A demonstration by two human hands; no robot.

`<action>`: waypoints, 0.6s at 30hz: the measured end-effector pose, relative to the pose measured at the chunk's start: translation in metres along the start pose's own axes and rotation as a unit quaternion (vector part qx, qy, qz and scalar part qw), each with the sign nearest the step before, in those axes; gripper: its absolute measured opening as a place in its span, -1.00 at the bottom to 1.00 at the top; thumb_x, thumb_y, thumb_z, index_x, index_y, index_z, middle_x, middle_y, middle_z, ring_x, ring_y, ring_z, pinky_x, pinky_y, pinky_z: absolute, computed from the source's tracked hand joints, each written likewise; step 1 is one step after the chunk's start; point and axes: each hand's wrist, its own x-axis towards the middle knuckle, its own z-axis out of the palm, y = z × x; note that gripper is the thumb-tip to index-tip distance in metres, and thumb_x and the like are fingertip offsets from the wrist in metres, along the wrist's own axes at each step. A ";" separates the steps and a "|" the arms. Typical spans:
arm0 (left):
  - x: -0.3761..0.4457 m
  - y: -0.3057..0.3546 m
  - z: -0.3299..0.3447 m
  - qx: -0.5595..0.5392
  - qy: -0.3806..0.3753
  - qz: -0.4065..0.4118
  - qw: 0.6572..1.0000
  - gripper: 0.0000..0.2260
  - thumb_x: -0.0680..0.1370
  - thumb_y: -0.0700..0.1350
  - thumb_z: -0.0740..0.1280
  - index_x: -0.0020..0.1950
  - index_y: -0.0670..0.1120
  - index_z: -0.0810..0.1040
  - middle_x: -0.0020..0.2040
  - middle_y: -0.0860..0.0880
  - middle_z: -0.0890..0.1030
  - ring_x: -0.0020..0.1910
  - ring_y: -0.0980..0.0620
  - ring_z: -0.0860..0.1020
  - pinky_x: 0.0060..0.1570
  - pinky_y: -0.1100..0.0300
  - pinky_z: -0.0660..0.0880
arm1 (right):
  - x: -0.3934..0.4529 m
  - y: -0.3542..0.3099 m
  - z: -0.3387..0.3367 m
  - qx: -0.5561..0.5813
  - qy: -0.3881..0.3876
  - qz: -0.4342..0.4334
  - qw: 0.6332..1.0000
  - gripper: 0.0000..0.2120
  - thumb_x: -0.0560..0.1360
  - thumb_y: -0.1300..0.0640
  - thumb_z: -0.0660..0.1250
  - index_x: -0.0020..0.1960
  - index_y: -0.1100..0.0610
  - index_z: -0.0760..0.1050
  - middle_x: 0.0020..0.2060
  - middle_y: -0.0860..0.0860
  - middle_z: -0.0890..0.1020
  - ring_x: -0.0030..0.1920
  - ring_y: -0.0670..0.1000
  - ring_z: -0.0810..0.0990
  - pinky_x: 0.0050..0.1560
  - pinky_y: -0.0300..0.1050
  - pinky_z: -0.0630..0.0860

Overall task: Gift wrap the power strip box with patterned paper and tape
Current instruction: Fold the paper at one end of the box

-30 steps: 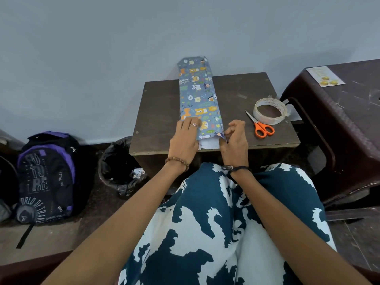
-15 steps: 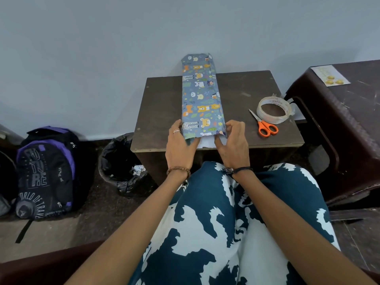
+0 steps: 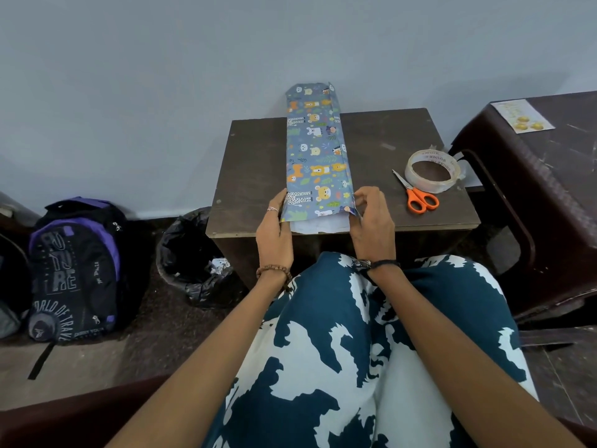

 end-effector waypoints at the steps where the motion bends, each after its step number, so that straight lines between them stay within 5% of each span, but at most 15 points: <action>1: 0.000 -0.001 -0.001 0.014 -0.001 0.005 1.000 -0.67 0.56 -0.28 0.18 0.31 -0.09 0.44 0.19 0.07 0.53 0.17 0.19 0.48 0.16 0.40 0.38 | 0.000 0.001 -0.001 0.010 0.002 -0.003 1.000 -0.84 0.49 0.26 0.32 0.04 0.26 0.41 -0.08 0.12 0.50 -0.17 0.03 0.47 -0.18 -0.08 0.44; 6: 0.004 0.003 0.000 0.126 0.057 0.003 0.990 -0.69 0.48 -0.32 0.29 0.19 -0.10 0.53 -0.07 0.01 0.42 -0.17 0.12 0.43 -0.22 0.39 0.34 | 0.001 0.006 -0.005 -0.002 0.009 -0.023 1.000 -0.83 0.45 0.29 0.36 -0.02 0.24 0.41 -0.19 0.04 0.42 -0.28 -0.02 0.38 -0.27 -0.12 0.39; 10: 0.002 0.006 -0.001 0.133 0.038 0.026 0.990 -0.69 0.48 -0.31 0.29 0.20 -0.13 0.52 -0.07 0.00 0.41 -0.20 0.12 0.41 -0.25 0.54 0.29 | 0.003 0.006 -0.008 -0.035 -0.020 -0.037 0.998 -0.80 0.47 0.23 0.34 0.05 0.24 0.40 -0.16 0.00 0.45 -0.25 0.02 0.41 -0.24 -0.12 0.36; 13: 0.001 0.004 -0.006 0.135 -0.006 0.038 0.990 -0.62 0.47 -0.31 0.26 0.28 -0.10 0.47 -0.03 0.03 0.39 -0.17 0.09 0.44 -0.20 0.51 0.31 | 0.007 0.006 -0.013 -0.034 -0.068 -0.038 0.996 -0.73 0.50 0.20 0.29 0.17 0.19 0.36 0.01 0.07 0.53 -0.08 0.09 0.52 -0.14 -0.10 0.42; 18: 0.012 -0.001 -0.031 0.101 -0.151 0.036 0.983 -0.35 0.37 -0.50 0.13 0.39 -0.03 0.34 0.02 0.00 0.39 -0.10 0.12 0.49 -0.11 0.35 0.43 | 0.018 0.017 -0.038 0.084 -0.237 -0.033 0.967 -0.48 0.42 0.31 0.22 0.34 0.06 0.25 0.14 0.13 0.39 0.07 0.06 0.48 0.12 -0.05 0.49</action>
